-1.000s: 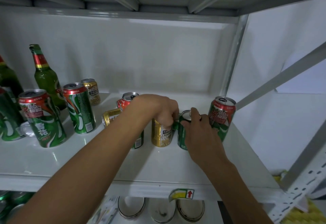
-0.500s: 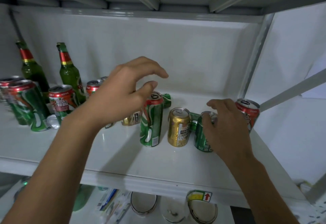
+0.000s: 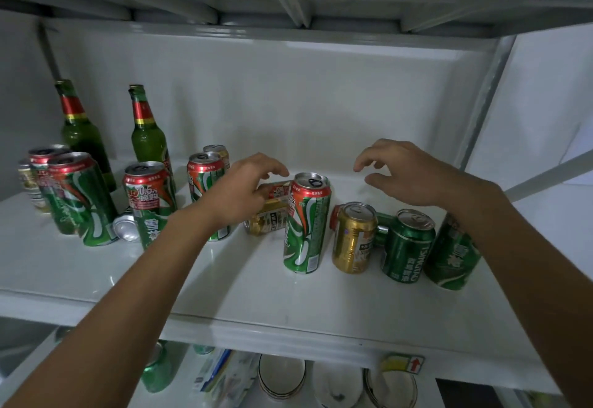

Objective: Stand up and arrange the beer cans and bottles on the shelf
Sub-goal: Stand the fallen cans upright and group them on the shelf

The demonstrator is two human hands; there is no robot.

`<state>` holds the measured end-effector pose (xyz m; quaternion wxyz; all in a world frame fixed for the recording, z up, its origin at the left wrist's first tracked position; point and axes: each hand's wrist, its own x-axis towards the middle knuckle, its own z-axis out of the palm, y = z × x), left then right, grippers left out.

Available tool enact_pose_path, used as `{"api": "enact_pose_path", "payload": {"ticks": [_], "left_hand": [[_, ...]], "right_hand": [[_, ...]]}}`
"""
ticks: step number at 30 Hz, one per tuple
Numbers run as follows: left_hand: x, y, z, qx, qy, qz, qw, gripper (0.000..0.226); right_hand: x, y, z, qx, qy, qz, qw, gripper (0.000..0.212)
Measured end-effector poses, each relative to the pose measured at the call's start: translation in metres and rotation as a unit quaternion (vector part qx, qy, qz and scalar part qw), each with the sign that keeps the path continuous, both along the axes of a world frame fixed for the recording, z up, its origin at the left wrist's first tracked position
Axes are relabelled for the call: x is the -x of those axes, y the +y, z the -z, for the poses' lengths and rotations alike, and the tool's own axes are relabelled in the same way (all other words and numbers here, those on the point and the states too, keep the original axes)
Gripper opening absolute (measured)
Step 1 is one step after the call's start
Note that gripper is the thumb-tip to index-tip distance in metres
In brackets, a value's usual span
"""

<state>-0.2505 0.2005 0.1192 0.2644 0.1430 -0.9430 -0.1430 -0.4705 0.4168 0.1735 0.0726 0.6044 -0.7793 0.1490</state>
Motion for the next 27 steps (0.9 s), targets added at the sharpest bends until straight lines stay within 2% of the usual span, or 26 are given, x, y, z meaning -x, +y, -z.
{"api": "enact_pose_path", "payload": {"ticks": [4,8,11,16,20,27], "left_hand": [[0.011,-0.014,0.008,-0.012,-0.053,-0.003,0.999,0.043],[0.017,-0.021,0.018,-0.051,-0.09,-0.01,0.995,0.045],[0.021,-0.022,0.026,-0.05,-0.111,-0.018,0.992,0.044],[0.022,-0.025,0.041,-0.057,-0.162,-0.053,0.984,0.064],[0.024,-0.023,0.05,-0.027,-0.152,-0.068,0.986,0.074],[0.028,-0.024,0.052,-0.016,-0.173,-0.074,0.982,0.089]], "right_hand": [[0.005,-0.029,-0.004,-0.112,-0.006,0.017,0.994,0.029],[0.014,-0.054,0.005,-0.184,-0.067,0.03,0.98,0.036],[0.024,-0.072,0.018,-0.232,-0.078,0.043,0.969,0.047],[0.043,-0.092,0.038,-0.311,-0.105,0.075,0.942,0.057],[0.056,-0.095,0.048,-0.35,-0.116,0.07,0.927,0.042],[0.059,-0.101,0.059,-0.363,-0.099,0.048,0.925,0.04]]}}
